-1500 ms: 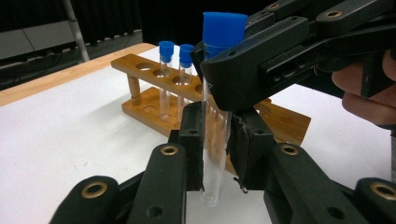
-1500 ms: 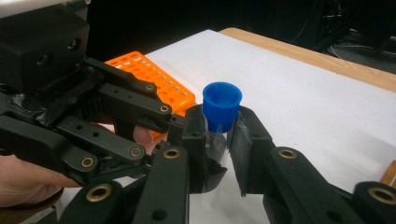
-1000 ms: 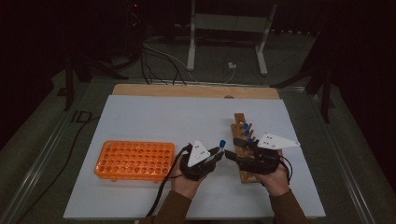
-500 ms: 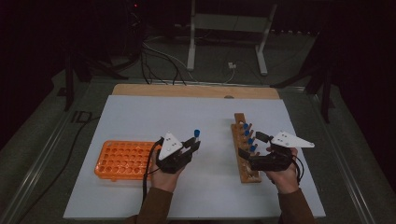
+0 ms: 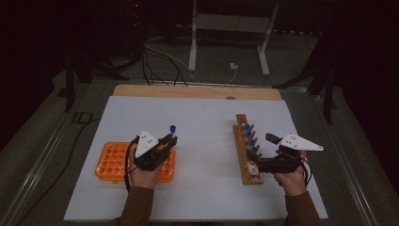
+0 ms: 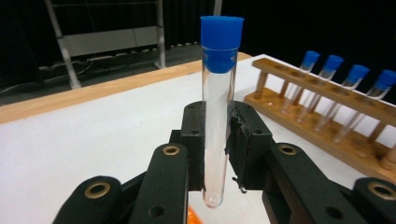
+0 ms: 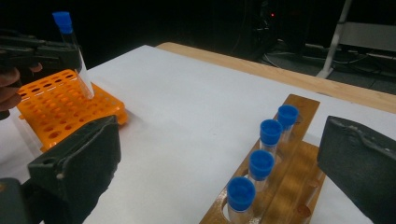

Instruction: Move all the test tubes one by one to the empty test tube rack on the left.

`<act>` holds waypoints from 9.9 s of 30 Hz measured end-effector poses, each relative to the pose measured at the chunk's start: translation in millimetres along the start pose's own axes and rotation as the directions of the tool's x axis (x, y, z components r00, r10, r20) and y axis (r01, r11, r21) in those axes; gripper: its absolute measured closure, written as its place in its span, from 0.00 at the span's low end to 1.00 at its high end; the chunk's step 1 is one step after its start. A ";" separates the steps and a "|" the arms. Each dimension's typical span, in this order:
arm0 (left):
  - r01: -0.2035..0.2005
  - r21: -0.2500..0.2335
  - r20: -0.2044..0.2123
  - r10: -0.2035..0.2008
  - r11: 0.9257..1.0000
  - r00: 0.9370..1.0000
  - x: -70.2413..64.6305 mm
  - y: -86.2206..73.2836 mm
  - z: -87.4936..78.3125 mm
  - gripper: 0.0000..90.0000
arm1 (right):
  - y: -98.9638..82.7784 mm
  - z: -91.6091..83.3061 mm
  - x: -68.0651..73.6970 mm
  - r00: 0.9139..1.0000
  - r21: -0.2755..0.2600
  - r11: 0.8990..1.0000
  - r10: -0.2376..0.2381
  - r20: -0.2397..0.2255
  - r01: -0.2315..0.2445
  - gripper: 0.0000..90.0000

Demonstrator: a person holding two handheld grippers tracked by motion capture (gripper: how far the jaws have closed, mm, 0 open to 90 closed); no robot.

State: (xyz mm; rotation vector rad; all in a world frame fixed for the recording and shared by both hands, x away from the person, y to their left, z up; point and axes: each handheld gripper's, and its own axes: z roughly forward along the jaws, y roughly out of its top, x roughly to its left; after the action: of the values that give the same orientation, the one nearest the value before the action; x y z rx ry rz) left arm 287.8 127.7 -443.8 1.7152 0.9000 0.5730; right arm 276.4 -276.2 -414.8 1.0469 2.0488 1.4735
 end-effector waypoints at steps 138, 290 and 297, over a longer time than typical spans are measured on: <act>0.077 0.056 -0.086 -0.072 0.995 0.994 -2.0 -15.9 -8.1 0.00 | -34.8 26.5 -8.6 0.994 0.205 0.975 -0.101 0.045 0.090 0.86; -0.033 0.054 0.084 0.028 0.998 0.996 -62.1 5.6 23.1 0.86 | 0.1 15.1 2.5 0.999 0.047 0.998 0.037 -0.030 -0.036 0.00; -0.015 0.043 0.059 0.013 0.999 0.998 -48.1 7.3 14.4 0.86 | 0.5 13.8 2.1 0.999 0.041 0.998 0.040 -0.030 -0.039 0.00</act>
State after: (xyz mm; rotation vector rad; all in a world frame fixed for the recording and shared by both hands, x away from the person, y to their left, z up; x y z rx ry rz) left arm 271.7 79.9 -438.9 1.7700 0.8650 0.5128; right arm 284.7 -265.9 -419.1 1.0933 2.0986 1.4819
